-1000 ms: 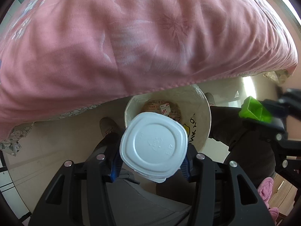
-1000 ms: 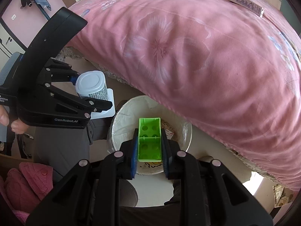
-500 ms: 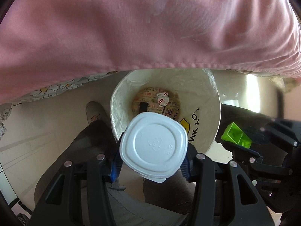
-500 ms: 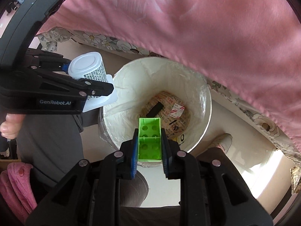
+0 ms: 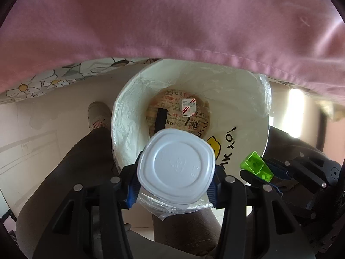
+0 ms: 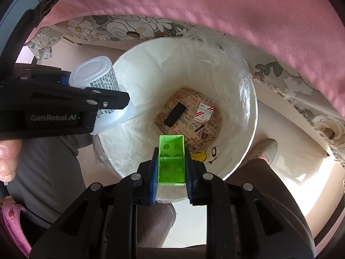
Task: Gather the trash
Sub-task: 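Open both tools to drop the white tub and green piece into the bin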
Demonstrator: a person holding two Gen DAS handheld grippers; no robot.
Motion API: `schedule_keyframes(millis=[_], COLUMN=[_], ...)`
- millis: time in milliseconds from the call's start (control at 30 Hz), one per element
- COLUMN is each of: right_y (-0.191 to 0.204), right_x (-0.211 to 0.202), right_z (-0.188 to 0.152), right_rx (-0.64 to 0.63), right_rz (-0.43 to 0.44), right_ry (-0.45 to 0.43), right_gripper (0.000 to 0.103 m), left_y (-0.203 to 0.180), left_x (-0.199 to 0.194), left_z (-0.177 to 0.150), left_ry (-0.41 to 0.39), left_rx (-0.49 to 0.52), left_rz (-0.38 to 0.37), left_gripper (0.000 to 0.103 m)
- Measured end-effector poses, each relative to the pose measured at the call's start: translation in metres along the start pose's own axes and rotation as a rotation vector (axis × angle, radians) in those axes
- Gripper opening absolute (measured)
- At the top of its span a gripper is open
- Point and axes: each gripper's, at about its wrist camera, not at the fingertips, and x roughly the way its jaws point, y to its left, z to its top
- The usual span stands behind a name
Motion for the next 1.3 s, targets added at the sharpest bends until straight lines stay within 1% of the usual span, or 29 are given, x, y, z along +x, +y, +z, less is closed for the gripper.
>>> schedule_keyframes(millis=[200, 433, 533, 567, 600, 633, 667, 700, 900, 1133, 1300], right_y=[-0.006, -0.007, -0.007, -0.008, -0.009, -0.009, -0.009, -0.01, -0.013, -0.006, 0.001], right_x=[0.021, 0.039, 0.047, 0.049, 0.052, 0.054, 0.055, 0.055, 0.051, 0.039, 0.026], right_z=[0.008, 0.014, 0.015, 0.015, 0.015, 0.015, 0.014, 0.014, 0.011, 0.007, 0.001], right_rx=[0.028, 0.037, 0.032, 0.032, 0.032, 0.032, 0.033, 0.033, 0.043, 0.016, -0.003], right_rz=[0.003, 0.007, 0.0, -0.003, -0.008, -0.016, -0.027, -0.035, -0.023, -0.033, -0.041], right_ry=[0.023, 0.045, 0.061, 0.067, 0.075, 0.08, 0.079, 0.074, 0.056, 0.042, 0.022], right_gripper=[0.023, 0.023, 0.023, 0.023, 0.028, 0.031, 0.039, 0.043, 0.044, 0.044, 0.044], left_y=[0.005, 0.008, 0.01, 0.01, 0.011, 0.012, 0.013, 0.013, 0.011, 0.007, 0.003], left_x=[0.018, 0.038, 0.043, 0.044, 0.045, 0.044, 0.044, 0.045, 0.04, 0.02, 0.006], left_z=[0.007, 0.013, 0.014, 0.014, 0.014, 0.013, 0.013, 0.012, 0.009, 0.006, -0.002], left_ry=[0.035, 0.087, 0.095, 0.098, 0.101, 0.105, 0.108, 0.107, 0.099, 0.069, 0.048], left_rx=[-0.03, -0.065, -0.082, -0.088, -0.095, -0.101, -0.108, -0.114, -0.108, -0.078, -0.057], left_rz=[-0.002, -0.033, -0.04, -0.045, -0.051, -0.058, -0.065, -0.068, -0.061, -0.05, -0.037], left_gripper=[0.052, 0.053, 0.053, 0.053, 0.053, 0.055, 0.059, 0.06, 0.061, 0.061, 0.064])
